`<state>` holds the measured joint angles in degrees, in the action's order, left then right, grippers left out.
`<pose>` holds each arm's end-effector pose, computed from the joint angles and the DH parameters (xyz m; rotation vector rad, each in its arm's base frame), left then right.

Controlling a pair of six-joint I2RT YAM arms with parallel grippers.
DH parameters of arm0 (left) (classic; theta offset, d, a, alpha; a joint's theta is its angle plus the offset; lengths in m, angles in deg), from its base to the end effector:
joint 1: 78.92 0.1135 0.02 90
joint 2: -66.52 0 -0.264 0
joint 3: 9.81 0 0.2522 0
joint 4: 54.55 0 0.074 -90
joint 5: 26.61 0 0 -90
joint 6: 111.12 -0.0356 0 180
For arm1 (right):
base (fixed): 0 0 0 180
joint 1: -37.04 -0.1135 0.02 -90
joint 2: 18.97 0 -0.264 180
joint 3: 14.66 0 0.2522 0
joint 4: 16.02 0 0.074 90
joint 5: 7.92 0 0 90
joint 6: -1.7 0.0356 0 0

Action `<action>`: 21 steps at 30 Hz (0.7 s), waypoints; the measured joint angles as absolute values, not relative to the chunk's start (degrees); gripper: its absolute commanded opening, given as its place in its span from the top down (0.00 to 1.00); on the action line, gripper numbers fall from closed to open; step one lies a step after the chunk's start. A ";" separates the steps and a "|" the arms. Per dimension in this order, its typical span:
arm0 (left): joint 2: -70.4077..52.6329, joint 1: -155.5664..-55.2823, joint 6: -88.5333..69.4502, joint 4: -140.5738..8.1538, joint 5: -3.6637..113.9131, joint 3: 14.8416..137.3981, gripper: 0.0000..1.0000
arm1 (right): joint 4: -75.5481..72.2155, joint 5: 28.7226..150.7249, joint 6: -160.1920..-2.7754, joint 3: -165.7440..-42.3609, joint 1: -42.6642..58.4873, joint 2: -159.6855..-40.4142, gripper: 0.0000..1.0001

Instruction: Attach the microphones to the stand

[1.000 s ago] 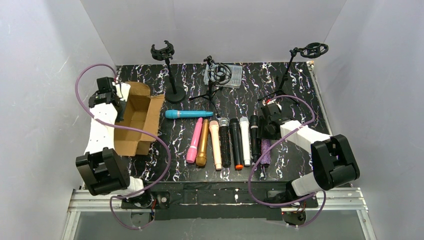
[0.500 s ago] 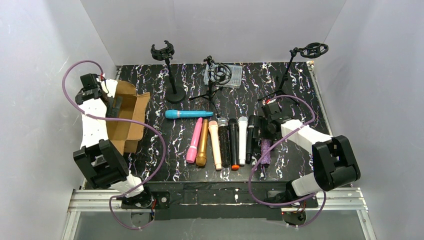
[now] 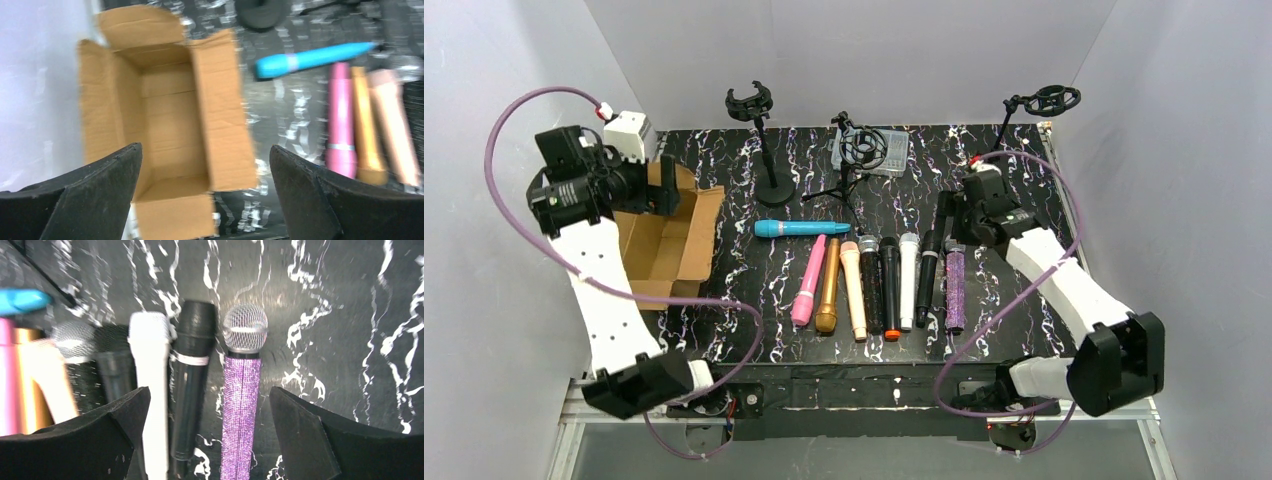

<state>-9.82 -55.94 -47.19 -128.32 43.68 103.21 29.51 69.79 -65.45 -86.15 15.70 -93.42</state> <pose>0.2309 0.0849 0.4558 0.2458 2.1625 0.1052 0.2572 0.0924 0.2734 0.1291 2.3906 0.1024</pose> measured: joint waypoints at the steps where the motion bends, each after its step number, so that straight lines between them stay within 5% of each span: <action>1: -7.89 -55.92 -45.92 -128.87 39.77 103.04 0.02 | 30.01 69.57 -65.58 -87.55 15.70 -92.55 0.02; 9: 11.73 -57.19 -36.45 -126.49 22.81 79.50 0.02 | 30.91 67.60 -66.02 -93.76 15.70 -84.77 0.02; 21: 9.88 -65.95 -26.99 -115.86 23.70 71.76 0.02 | 32.37 69.18 -65.95 -94.44 15.70 -84.83 0.02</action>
